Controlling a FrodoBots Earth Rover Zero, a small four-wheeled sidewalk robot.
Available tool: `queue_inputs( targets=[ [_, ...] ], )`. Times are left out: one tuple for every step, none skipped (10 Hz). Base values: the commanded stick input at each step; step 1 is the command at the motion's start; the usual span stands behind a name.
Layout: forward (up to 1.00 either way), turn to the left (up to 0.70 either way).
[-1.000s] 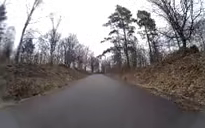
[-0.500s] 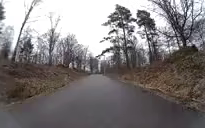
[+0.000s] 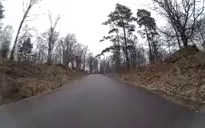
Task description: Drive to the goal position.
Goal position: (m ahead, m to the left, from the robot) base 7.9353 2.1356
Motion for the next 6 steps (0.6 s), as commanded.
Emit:
queue_inputs(
  targets=[
    [0.70, 0.00],
    [0.70, 0.00],
    [0.70, 0.00],
    [0.70, 0.00],
    [0.70, 0.00],
    [0.70, 0.00]
  ],
)
